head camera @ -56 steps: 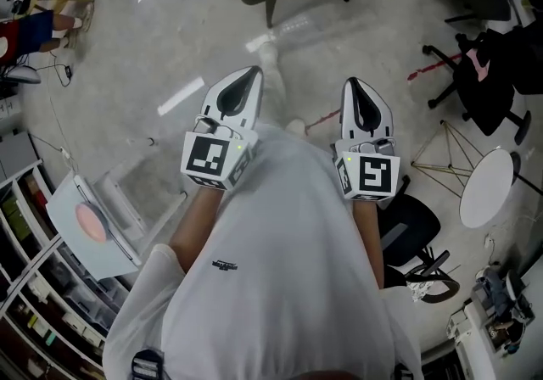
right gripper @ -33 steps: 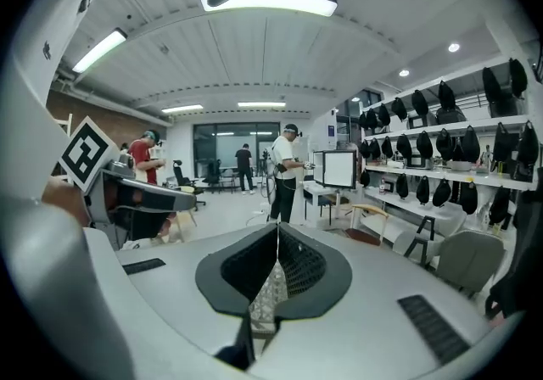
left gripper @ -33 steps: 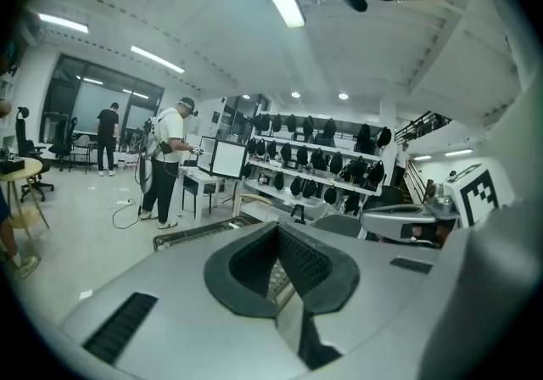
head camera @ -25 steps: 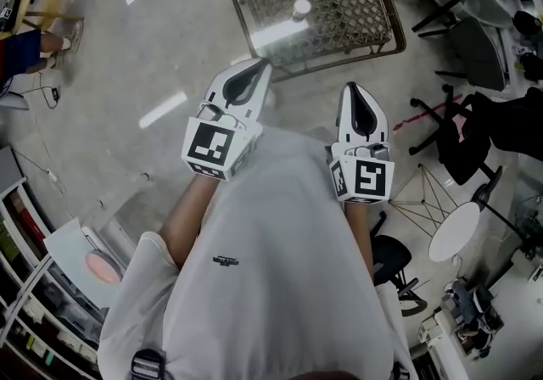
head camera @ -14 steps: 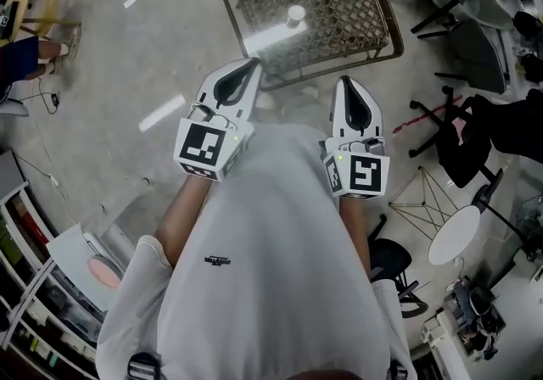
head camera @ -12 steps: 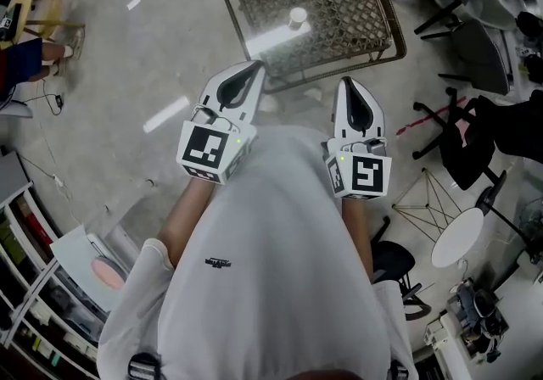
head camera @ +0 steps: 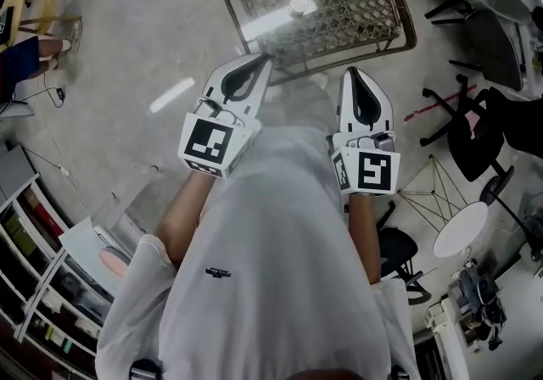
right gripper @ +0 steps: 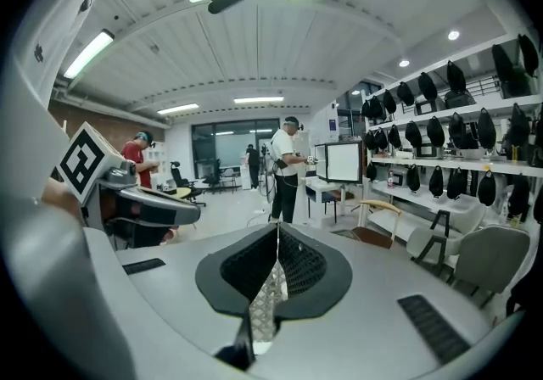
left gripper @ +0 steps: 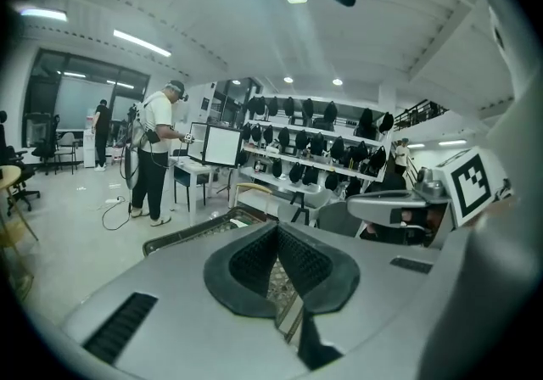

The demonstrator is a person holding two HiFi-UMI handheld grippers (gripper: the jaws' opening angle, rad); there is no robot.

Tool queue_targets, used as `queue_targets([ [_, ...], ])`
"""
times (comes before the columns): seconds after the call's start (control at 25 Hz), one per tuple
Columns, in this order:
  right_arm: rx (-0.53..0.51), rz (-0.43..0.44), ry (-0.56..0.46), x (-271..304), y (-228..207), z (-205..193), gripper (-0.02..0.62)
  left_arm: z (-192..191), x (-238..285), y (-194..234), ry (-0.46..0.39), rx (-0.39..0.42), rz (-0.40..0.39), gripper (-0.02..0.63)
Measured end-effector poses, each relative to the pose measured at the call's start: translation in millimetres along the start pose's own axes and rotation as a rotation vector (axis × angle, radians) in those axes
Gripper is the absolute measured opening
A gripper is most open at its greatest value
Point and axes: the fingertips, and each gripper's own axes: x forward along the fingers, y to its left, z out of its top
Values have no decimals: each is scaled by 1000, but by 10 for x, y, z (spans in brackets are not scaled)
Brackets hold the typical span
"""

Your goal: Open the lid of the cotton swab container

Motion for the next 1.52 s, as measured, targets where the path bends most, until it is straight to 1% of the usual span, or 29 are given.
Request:
queue_targets([
  [0.16,0,22,16,213,-96,-72,2,-131,267,80,39,3,-7,3],
  [0.4,-15,97,76,534,-128,-293,2,-371,640,249,50,29,19,3],
  [0.56,-10,130,131,697,-138,-540,2,-665,866,395,71,10,28,3],
  [0.76,-26,163,171,902,-175,-730,2,-968,1185,574,77,19,30,5],
  [1.04,-33,188,196,1230,-283,-937,2,-1332,1526,759,98,26,36,3],
  [1.2,-33,216,212,1407,-309,-1162,2,-1575,1682,793,121,13,30,3],
  [1.36,-4,223,234,1524,-315,-1392,2,-1779,1828,813,146,7,16,5],
  [1.52,9,242,256,1610,-301,-1584,2,-1928,2010,862,159,21,13,5],
])
